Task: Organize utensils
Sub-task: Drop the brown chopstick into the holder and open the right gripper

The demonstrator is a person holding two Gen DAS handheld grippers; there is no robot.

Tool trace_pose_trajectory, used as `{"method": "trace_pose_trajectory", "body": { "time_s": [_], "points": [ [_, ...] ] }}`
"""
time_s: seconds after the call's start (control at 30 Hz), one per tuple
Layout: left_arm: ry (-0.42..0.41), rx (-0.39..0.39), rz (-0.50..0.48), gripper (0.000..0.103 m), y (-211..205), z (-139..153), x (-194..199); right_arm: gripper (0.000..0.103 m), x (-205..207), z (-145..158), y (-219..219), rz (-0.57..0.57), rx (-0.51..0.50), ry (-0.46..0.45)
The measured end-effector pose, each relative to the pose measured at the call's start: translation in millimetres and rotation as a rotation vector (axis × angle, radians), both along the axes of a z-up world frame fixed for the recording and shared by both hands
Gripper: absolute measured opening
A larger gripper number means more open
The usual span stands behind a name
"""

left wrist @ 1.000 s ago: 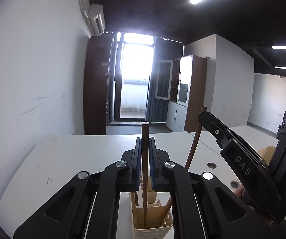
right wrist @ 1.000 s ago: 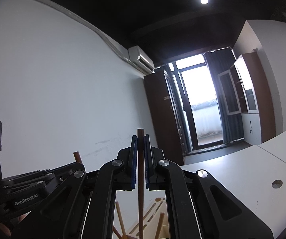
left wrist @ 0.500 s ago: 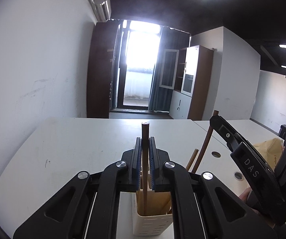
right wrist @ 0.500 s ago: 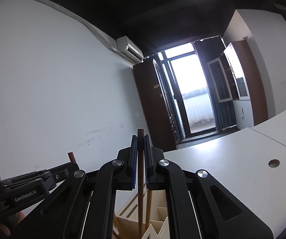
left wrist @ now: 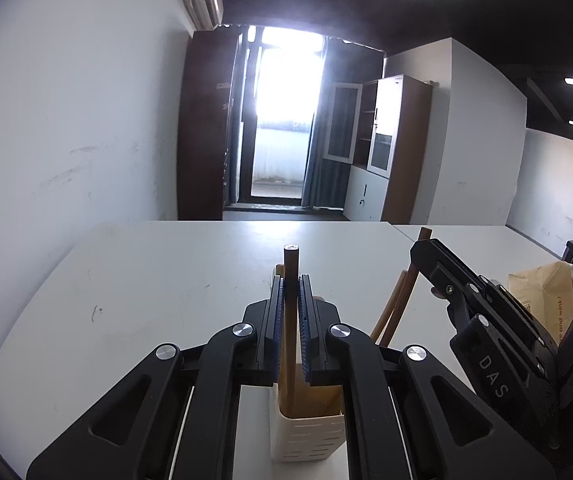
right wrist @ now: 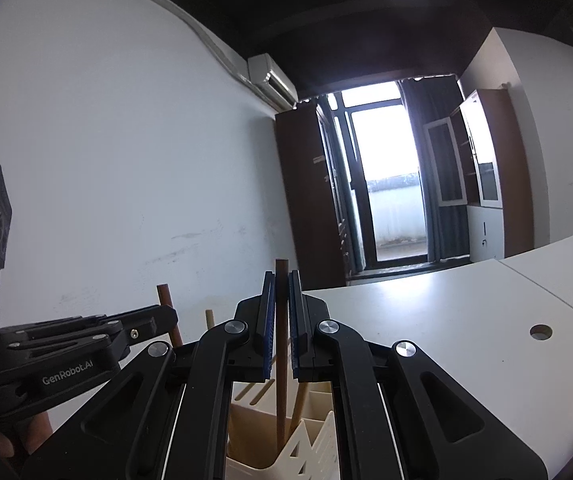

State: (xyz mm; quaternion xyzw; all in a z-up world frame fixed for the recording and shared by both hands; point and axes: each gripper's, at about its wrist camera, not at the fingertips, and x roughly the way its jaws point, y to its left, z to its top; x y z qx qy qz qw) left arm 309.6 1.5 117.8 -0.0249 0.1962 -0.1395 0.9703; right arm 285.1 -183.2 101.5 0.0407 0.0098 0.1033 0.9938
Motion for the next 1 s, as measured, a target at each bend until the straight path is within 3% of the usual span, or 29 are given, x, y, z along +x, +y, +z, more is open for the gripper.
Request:
{"method": "trace_pose_trajectory", "body": {
  "time_s": [0.6,0.67,0.73,0.9,1.0],
  "points": [
    [0.042,0.026,0.014,0.009,-5.4,0.7,-1.7,0.008,-4.6,-5.8,-4.1,0.019,-0.001,0.043],
    [0.035,0.024,0.017,0.024,-4.7,6.4,-4.6,0.013,-11.1,-0.8,-7.9,0.02,0.017,0.028],
    [0.005,0.015,0.038,0.058,-0.9,11.3,-13.5,0.047,-20.9,5.4,-14.6,0.009,0.043,-0.006],
    [-0.062,0.016,0.059,0.091,9.3,25.4,-38.3,0.074,-54.4,20.9,-28.7,0.001,0.086,-0.087],
    [-0.068,0.032,0.065,0.097,15.7,22.2,-55.7,0.083,-71.9,22.5,-37.6,0.003,0.097,-0.079]
  ]
}}
